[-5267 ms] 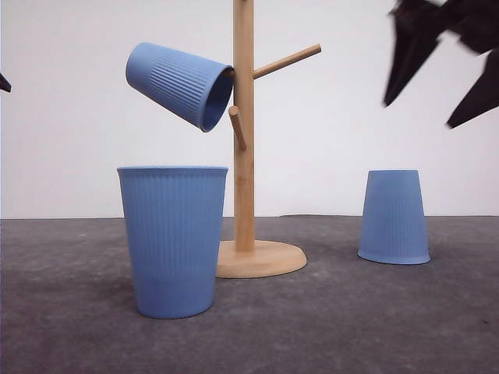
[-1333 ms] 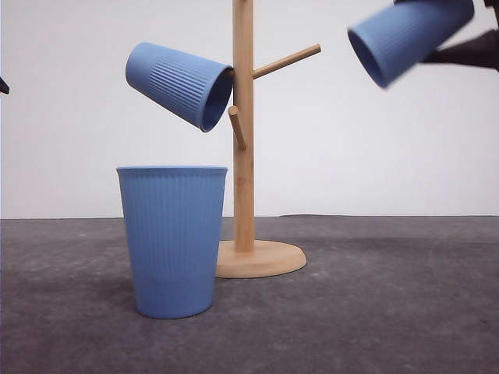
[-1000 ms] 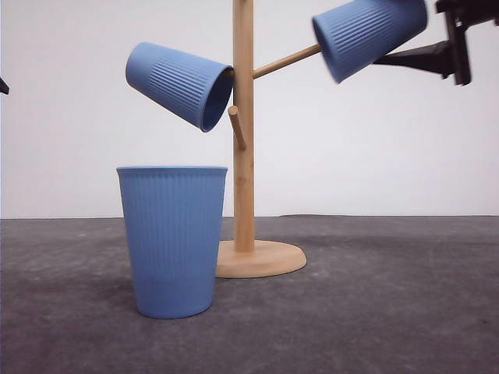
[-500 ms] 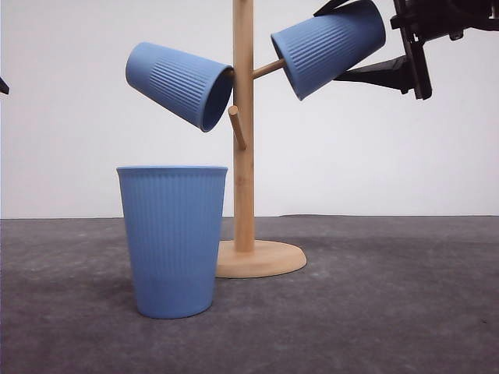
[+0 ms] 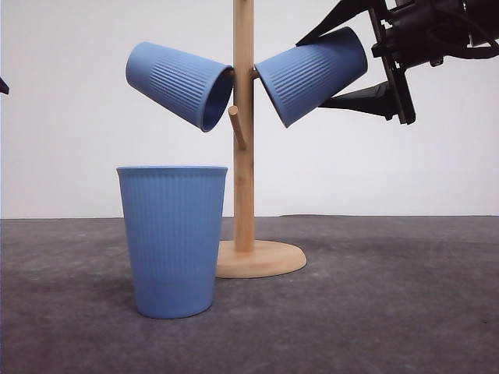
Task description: Place three cups
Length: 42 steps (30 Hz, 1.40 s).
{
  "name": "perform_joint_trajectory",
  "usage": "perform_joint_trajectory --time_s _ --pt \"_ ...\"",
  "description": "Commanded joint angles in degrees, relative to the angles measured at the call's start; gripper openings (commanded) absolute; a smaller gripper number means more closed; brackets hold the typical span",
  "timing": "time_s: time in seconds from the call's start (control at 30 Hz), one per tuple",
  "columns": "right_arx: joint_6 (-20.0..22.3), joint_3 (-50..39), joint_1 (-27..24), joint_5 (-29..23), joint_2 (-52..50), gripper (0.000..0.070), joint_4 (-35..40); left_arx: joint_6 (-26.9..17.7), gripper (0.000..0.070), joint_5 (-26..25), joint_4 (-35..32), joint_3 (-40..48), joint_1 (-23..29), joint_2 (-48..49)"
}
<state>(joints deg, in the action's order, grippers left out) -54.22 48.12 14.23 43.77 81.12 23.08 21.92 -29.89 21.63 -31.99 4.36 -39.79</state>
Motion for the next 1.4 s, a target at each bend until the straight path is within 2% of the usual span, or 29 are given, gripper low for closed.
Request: perform_joint_trajectory --time_s 0.0,0.17,0.27,0.43,0.57,0.67,0.73,0.8,0.87,1.0,1.07,1.17,1.23,1.3,1.37 --pt "0.9 0.8 0.5 -0.1 0.7 0.0526 1.0 -0.2 0.0352 0.2 -0.4 -0.6 0.0 -0.2" --pt "0.9 0.8 0.6 -0.2 0.6 0.0593 1.4 -0.2 0.0351 0.1 -0.4 -0.6 0.0 -0.2" --pt "0.9 0.8 0.6 -0.4 0.5 0.0656 1.4 -0.2 0.035 0.1 -0.4 -0.6 0.0 -0.2" --pt "1.0 0.8 -0.2 -0.5 -0.5 0.0663 1.3 -0.2 0.0351 0.2 -0.4 -0.6 0.0 -0.2" --pt "1.4 0.7 -2.8 -0.5 -3.0 0.0663 0.6 -0.2 0.0351 0.2 -0.4 -0.6 0.0 -0.2" --pt "2.7 0.7 -6.0 0.1 -5.7 0.0663 -2.4 -0.2 0.0351 0.2 -0.4 -0.6 0.0 -0.2" --pt "5.1 0.7 -8.6 1.2 -7.8 0.0662 -6.3 -0.2 0.0351 0.2 -0.4 -0.6 0.0 -0.2" --pt "8.4 0.7 -11.3 2.4 -10.2 0.0656 -11.3 -0.2 0.0351 0.2 -0.4 -0.6 0.0 -0.2" --pt "12.2 0.7 -13.8 3.2 -12.7 0.0609 -17.2 -0.2 0.0351 0.2 -0.4 -0.6 0.0 -0.2" --pt "24.5 0.7 -17.5 2.5 -18.0 0.0365 -32.1 -0.2 0.0351 0.2 -0.3 -0.6 0.0 -0.2" --pt "32.1 0.7 -18.1 0.3 -20.5 0.0307 -40.5 -0.3 0.0351 0.1 0.1 -0.6 0.0 -0.2" --pt "43.4 0.7 -17.6 -8.0 -23.7 0.0306 -52.5 -1.5 0.0351 0.0 2.0 -0.6 0.0 -0.2" --pt "49.8 0.7 -16.4 -14.5 -25.4 0.0306 -58.5 -4.0 0.0351 -0.2 4.3 -0.6 0.0 -0.2" --pt "53.5 0.7 -14.9 -19.5 -27.1 0.0306 -62.2 -7.0 0.0351 -0.2 6.7 -0.6 -0.4 -0.2" --pt "55.2 0.4 -13.6 -21.8 -28.9 0.0306 -63.6 -9.8 0.0351 -0.1 8.9 -0.6 -0.9 -0.2"
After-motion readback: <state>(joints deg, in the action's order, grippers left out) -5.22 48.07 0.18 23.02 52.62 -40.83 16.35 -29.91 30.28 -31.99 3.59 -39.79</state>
